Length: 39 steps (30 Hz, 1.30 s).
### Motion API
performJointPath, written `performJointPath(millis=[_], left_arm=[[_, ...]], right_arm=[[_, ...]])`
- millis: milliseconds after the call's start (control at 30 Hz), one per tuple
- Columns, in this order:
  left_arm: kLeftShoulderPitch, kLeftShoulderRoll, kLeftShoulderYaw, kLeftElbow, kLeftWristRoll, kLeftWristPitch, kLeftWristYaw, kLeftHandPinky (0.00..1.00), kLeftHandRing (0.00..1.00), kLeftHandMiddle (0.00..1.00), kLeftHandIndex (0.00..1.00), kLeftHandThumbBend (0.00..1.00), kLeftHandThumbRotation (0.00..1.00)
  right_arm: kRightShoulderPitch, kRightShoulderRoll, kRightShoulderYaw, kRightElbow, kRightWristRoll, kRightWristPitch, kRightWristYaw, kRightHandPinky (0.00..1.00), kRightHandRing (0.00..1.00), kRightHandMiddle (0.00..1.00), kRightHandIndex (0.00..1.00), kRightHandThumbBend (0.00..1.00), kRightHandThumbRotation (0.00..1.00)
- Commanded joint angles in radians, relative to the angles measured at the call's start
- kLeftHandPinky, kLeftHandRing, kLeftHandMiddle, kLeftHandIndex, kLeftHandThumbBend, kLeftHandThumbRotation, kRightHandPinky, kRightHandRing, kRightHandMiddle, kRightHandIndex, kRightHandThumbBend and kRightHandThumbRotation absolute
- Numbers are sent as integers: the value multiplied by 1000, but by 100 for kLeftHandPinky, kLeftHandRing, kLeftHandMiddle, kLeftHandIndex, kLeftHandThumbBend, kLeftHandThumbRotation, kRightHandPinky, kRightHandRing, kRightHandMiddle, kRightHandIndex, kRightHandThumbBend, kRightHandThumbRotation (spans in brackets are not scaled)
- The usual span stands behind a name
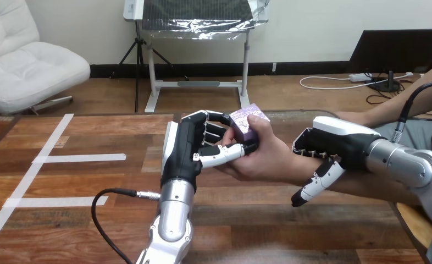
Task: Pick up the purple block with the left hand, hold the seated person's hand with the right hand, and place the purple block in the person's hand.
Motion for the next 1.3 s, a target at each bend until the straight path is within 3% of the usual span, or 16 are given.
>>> performJointPath(millis=[0, 100, 167, 233, 267, 467, 600, 867, 1267], left_arm=[[4, 14, -36, -53, 16, 35, -50, 39, 48, 51, 52, 65, 4], [13, 24, -42, -72, 13, 42, -74, 43, 53, 57, 59, 64, 14], [20, 28, -44, -85, 12, 48, -85, 49, 60, 64, 65, 63, 28], [29, 30, -43, -101, 9, 51, -94, 50, 61, 65, 67, 63, 31], [32, 30, -43, -106, 8, 53, -97, 53, 65, 69, 70, 64, 39], [55, 36, -40, -133, 7, 15, -103, 64, 75, 78, 79, 68, 59], [70, 48, -44, -157, 11, 1, -110, 71, 80, 82, 82, 68, 67], [103, 69, -53, -221, 28, 18, -114, 83, 89, 89, 87, 70, 84], [156, 73, -45, -306, 19, 22, -107, 89, 90, 89, 88, 78, 93]], right_arm=[[5, 55, 2, -33, 42, -18, 20, 32, 39, 46, 47, 90, 23], [1, 51, 7, -34, 39, -12, 41, 35, 43, 49, 51, 91, 26], [0, 48, 10, -35, 38, -12, 51, 41, 50, 56, 57, 92, 31], [1, 48, 6, -29, 45, -17, 60, 42, 51, 57, 59, 92, 33], [1, 48, 4, -28, 48, -19, 62, 47, 56, 62, 64, 94, 36], [7, 51, -8, -19, 63, -11, 72, 60, 72, 76, 77, 99, 49], [14, 50, -12, -27, 59, 12, 67, 65, 78, 82, 83, 100, 56], [22, 48, -21, -28, 63, 8, 57, 71, 89, 91, 91, 100, 71], [42, 37, -28, -26, 51, -55, -11, 73, 90, 93, 95, 100, 93]])
